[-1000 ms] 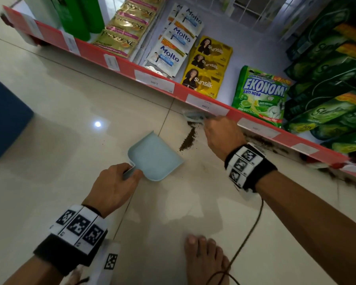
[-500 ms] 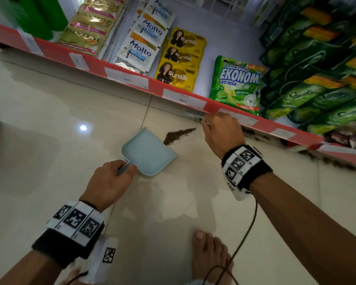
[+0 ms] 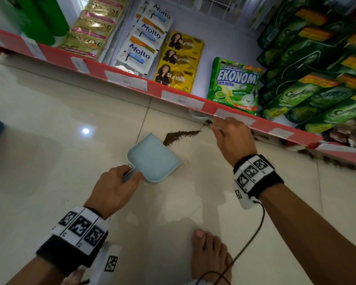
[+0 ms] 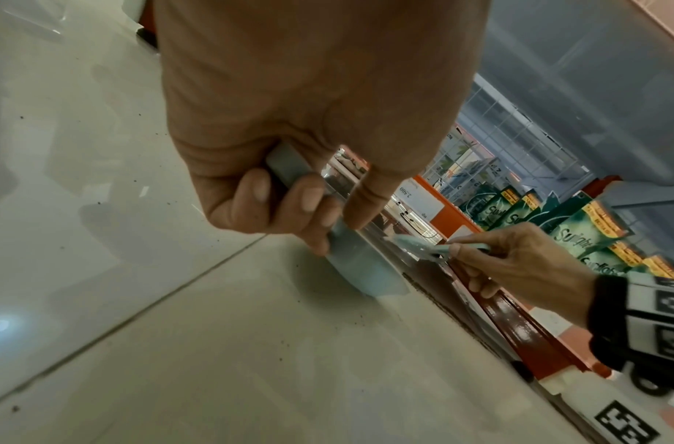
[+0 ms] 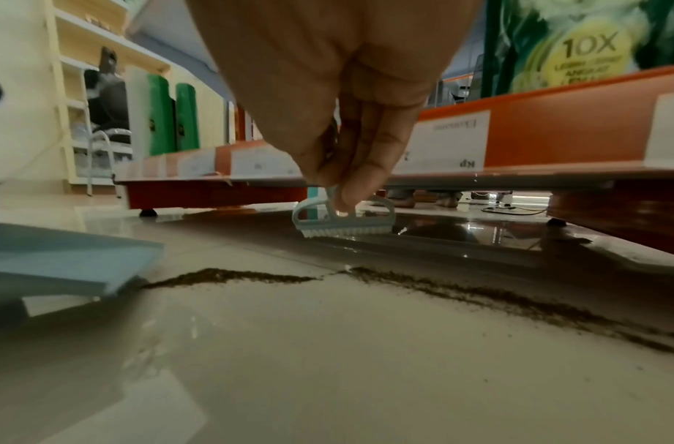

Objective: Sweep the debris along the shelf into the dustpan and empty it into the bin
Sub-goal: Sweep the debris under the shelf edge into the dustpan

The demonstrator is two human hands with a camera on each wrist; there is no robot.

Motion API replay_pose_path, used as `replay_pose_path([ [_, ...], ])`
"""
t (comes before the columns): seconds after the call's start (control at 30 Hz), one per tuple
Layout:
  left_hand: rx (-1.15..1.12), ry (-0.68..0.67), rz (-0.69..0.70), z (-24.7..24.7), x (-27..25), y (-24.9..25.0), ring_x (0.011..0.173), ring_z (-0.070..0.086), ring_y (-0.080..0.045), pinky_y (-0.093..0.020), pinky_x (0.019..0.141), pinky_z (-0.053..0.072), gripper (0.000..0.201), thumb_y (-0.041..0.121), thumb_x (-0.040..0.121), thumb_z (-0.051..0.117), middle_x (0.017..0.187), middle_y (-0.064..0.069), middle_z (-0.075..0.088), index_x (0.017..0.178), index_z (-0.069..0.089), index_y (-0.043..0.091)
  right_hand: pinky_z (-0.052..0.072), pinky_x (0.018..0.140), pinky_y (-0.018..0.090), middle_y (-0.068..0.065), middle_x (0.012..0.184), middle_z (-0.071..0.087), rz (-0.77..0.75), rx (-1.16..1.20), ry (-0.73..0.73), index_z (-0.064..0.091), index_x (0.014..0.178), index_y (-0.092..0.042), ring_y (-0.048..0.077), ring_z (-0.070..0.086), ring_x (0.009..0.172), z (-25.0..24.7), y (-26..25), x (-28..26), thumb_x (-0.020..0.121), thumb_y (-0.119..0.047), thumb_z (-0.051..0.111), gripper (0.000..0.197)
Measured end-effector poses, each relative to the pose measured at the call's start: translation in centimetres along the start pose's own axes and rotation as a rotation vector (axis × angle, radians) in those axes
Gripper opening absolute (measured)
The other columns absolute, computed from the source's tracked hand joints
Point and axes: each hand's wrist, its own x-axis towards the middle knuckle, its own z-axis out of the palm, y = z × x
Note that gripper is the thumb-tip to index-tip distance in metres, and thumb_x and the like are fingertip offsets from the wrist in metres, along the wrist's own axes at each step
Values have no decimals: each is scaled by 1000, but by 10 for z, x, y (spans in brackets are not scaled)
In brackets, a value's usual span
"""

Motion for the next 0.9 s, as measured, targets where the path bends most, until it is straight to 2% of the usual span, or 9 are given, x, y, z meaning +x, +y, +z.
replay_pose_path([
  [0.1,-10,4,-10,-3,-4,1,57,50,-18,-30,56,38,45,38,91,56,61,-7,56,78,58,-4,52,82,37,16,111,69,2,-65,-147,64,122,-8,34,64,99,5,1,-2,101,-25,47,31],
  [0.17,-17,14,-22,-6,-5,1,56,49,-18,-30,55,38,43,37,91,56,60,-5,55,77,59,-4,53,83,40,17,109,70,-43,-40,-193,65,121,-7,33,65,97,5,0,-14,101,-26,47,32],
  [0.3,-40,34,-64,-11,-4,-1,57,48,-18,-30,57,37,42,36,90,56,59,-3,53,76,57,-3,54,66,37,13,93,72,-118,7,-91,70,113,-10,33,67,80,0,-11,-28,100,-29,50,30],
  [0.43,-82,47,-81,-17,-1,-1,57,46,-18,-30,57,36,44,36,90,57,59,-3,51,76,56,-5,54,60,36,13,102,75,-161,-30,5,67,121,-14,34,71,76,1,-44,-2,99,-28,56,29],
  [0.57,-93,81,-89,-26,4,-5,56,46,-17,-30,57,36,45,36,90,57,60,-5,53,79,57,-8,55,76,36,8,116,70,-216,-41,-71,61,128,-15,31,69,94,20,-83,36,103,-27,43,32],
  [0.63,-92,96,-99,-31,5,-8,58,47,-19,-31,59,37,44,35,90,57,64,-9,55,82,59,-8,52,76,33,7,108,71,-207,-37,-42,59,128,-18,29,68,94,29,-102,51,103,-27,42,31],
  [0.73,-85,121,-119,-37,3,-15,58,46,-18,-31,57,35,45,34,89,57,64,-9,53,81,57,-10,54,78,37,8,104,72,-172,-3,-17,58,128,-22,31,69,94,41,-125,70,104,-35,38,34],
  [0.9,-72,151,-140,-45,2,-25,58,45,-18,-31,57,35,45,36,90,56,64,-9,52,85,59,-9,53,85,40,7,113,69,-107,29,-31,57,130,-23,31,66,104,62,-153,91,104,-33,40,33],
])
